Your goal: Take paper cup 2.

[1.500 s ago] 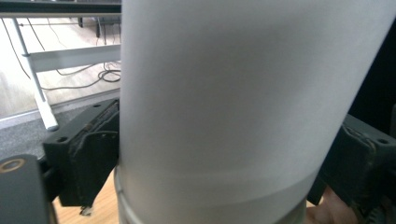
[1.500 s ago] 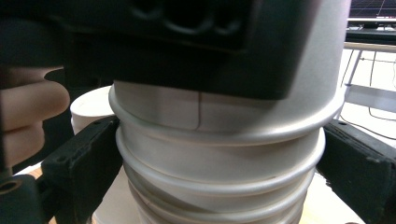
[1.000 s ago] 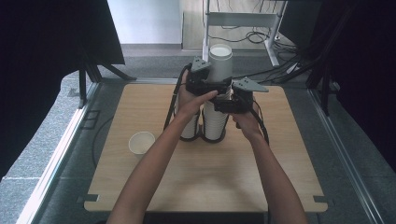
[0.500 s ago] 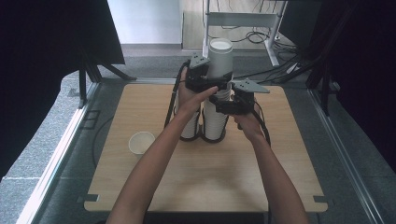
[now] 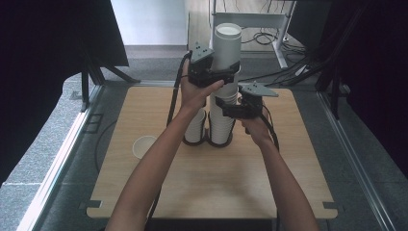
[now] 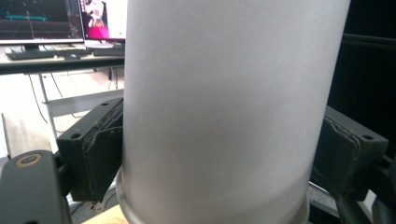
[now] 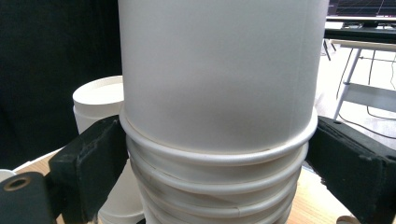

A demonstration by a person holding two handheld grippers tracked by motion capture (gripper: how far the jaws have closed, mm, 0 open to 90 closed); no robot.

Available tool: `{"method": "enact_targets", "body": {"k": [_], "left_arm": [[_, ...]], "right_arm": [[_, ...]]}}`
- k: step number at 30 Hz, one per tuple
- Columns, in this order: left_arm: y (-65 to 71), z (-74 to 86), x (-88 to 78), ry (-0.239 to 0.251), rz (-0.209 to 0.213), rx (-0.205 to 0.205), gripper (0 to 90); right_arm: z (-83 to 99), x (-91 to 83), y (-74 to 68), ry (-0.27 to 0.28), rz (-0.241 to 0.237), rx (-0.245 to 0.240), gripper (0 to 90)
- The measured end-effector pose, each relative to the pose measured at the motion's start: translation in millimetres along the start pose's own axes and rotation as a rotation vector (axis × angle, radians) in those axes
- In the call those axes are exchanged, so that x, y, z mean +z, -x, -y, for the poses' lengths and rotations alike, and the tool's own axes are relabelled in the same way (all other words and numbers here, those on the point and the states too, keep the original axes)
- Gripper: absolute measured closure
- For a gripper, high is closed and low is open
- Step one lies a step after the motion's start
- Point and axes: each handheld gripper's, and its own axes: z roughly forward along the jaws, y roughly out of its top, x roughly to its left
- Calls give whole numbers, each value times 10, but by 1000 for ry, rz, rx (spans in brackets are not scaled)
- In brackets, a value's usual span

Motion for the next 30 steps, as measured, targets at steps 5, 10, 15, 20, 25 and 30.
{"method": "enact_targets", "body": {"k": [5,10,15,20,25,30], "left_arm": [[13,-86,-14,23,2,7,131],[36,-222,-76,60,5,17,131],[108,-328,-183,84,0,75,132],[131,-346,-249,97,6,81,132],[148,-344,-350,102,34,83,132],[166,-272,-451,107,48,80,131]], "right_arm": [[0,0,1,2,10,-4,70],[-4,-20,-5,-6,13,-3,78],[5,-30,-21,-1,24,-11,85],[5,-37,-18,-3,29,-25,89],[7,-45,-28,-5,32,-25,94],[9,-59,-32,-7,34,-30,102]]}}
